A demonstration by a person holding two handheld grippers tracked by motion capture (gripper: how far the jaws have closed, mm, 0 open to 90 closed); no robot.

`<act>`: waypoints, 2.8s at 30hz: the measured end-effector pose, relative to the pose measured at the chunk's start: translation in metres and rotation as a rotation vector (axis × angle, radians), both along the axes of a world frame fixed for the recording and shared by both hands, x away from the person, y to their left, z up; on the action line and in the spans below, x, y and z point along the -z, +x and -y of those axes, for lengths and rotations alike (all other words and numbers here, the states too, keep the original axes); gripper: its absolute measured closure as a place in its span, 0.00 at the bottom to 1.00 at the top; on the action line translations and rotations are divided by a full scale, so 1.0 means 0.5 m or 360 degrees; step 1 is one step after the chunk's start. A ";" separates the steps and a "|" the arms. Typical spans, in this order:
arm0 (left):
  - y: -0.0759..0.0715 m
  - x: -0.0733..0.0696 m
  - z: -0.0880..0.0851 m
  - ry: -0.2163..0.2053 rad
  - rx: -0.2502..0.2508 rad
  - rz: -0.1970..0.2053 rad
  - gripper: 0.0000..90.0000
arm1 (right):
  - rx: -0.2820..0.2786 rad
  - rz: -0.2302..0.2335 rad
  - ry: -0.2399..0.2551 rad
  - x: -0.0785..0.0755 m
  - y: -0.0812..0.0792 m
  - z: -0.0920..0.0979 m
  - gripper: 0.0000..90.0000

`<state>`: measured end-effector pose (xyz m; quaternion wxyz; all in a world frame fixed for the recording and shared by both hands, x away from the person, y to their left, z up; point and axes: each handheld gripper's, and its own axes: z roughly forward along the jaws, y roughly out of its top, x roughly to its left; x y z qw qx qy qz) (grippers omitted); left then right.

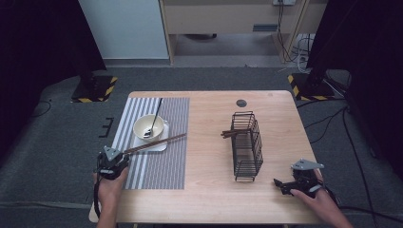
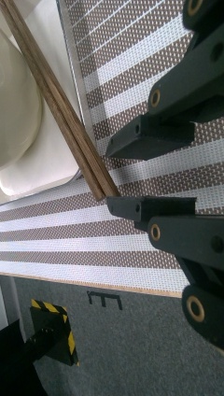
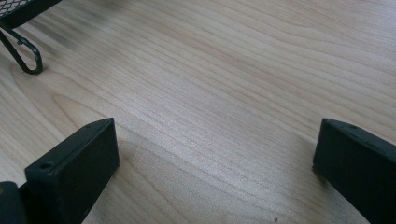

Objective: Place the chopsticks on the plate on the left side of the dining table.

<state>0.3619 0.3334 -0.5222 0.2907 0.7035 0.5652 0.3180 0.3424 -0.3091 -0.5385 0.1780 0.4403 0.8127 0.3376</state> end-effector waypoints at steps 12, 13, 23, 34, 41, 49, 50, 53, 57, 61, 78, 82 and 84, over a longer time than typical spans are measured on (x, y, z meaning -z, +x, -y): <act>0.000 0.001 0.003 -0.0010 0.0010 -0.0017 0.87 | 0.0000 0.0000 0.0000 0.000 0.000 0.000 0.00; 0.000 0.001 0.003 -0.0010 0.0010 -0.0017 0.87 | 0.0000 0.0000 0.0000 0.000 0.000 0.000 0.00; 0.000 0.000 -0.002 -0.0013 -0.0028 -0.0009 0.75 | 0.0000 0.0000 0.0000 0.000 0.000 0.000 0.00; 0.016 0.007 -0.008 -0.0037 -0.0026 0.0010 0.74 | 0.0000 0.0000 0.0000 0.000 0.000 0.000 0.00; 0.023 0.010 -0.011 -0.0008 -0.0029 0.0006 0.74 | 0.0000 0.0000 0.0000 0.000 0.000 0.000 0.00; 0.028 0.014 -0.026 -0.0006 -0.0059 0.0015 0.71 | 0.0000 0.0000 0.0000 0.000 0.000 0.000 0.00; 0.029 0.015 -0.027 -0.0006 -0.0063 0.0019 0.70 | 0.0000 0.0000 0.0000 0.000 0.000 0.000 0.00; 0.031 0.015 -0.030 -0.0003 -0.0063 0.0023 0.70 | 0.0000 0.0000 0.0000 0.000 0.000 0.000 0.00; 0.030 0.016 -0.032 -0.0016 -0.0064 0.0021 0.73 | 0.0000 0.0000 0.0000 0.000 0.000 0.000 0.00; 0.029 0.013 -0.027 -0.0021 -0.0036 0.0010 0.81 | 0.0000 0.0000 0.0000 0.000 0.000 0.000 0.00; 0.031 0.010 -0.020 -0.0007 -0.0007 0.0007 0.82 | 0.0000 0.0000 0.0000 0.000 0.000 0.000 0.00; 0.032 0.011 -0.020 -0.0013 -0.0010 0.0013 0.80 | -0.0002 0.0002 -0.0002 0.000 0.000 0.000 0.00; 0.033 0.012 -0.022 -0.0031 -0.0024 0.0019 0.77 | 0.0000 0.0000 0.0000 0.000 0.000 0.000 0.00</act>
